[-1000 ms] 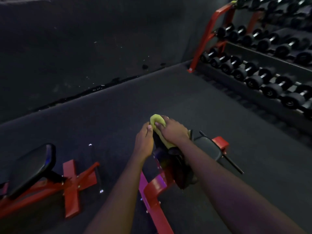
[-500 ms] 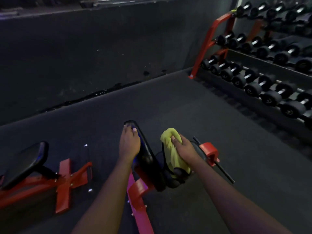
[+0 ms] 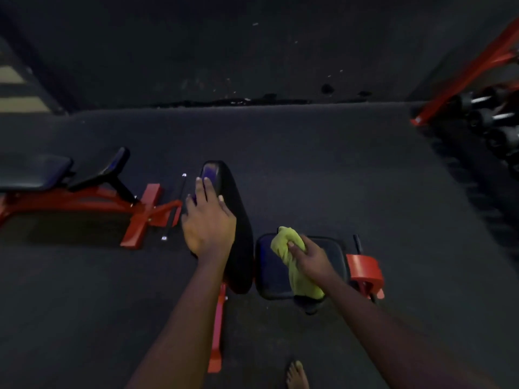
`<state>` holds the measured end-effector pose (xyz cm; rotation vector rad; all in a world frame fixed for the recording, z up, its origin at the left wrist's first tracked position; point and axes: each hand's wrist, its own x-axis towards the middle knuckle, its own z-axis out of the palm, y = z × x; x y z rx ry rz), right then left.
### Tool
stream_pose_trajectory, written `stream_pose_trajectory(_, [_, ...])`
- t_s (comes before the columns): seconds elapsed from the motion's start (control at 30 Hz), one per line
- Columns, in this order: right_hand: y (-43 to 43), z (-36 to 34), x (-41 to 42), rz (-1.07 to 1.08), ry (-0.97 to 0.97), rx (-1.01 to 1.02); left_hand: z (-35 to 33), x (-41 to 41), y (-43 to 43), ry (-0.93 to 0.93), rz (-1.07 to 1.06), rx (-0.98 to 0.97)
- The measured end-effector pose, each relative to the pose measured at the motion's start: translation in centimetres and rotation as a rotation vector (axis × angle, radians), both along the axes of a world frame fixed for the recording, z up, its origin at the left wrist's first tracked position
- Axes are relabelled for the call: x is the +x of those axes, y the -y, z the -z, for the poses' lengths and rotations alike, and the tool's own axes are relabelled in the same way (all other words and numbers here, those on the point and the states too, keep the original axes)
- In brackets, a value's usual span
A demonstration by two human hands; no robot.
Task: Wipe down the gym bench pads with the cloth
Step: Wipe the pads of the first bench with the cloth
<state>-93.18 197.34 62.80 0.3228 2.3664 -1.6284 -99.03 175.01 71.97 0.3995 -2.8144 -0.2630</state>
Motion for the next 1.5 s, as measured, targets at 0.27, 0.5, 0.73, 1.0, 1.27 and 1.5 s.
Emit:
stream_pose_trajectory(0.27, [-3.5, 3.2, -2.2, -0.27, 0.051, 0.085, 0.7, 1.0, -0.9, -0.157, -0.242, 0.082])
stream_pose_trajectory(0.5, [-8.4, 4.9, -4.9, -0.592, -0.02, 0.218, 4.6, 4.2, -4.9, -0.448, -0.445, 0.264])
stream_pose_trajectory(0.73, [-16.4, 11.9, -9.2, -0.956, -0.287, 0.401, 15.0, 8.6, -18.7, -0.469, -0.855, 0.401])
stream_pose_trajectory(1.0, [-22.6, 23.9, -9.6, -1.444, -0.604, 0.72, 34.0, 11.9, -32.4, -0.074, -0.871, 0.837])
stream_pose_trajectory(1.27, [-20.6, 32.2, -10.0, -1.331, -0.714, 0.75, 41.2, 8.9, -31.8, -0.209, -0.814, 0.845])
stream_pose_trajectory(1.5, [-19.3, 32.0, -13.7, -0.93, -0.539, 0.838, 42.2, 7.1, -30.6, -0.24, -0.831, 0.714])
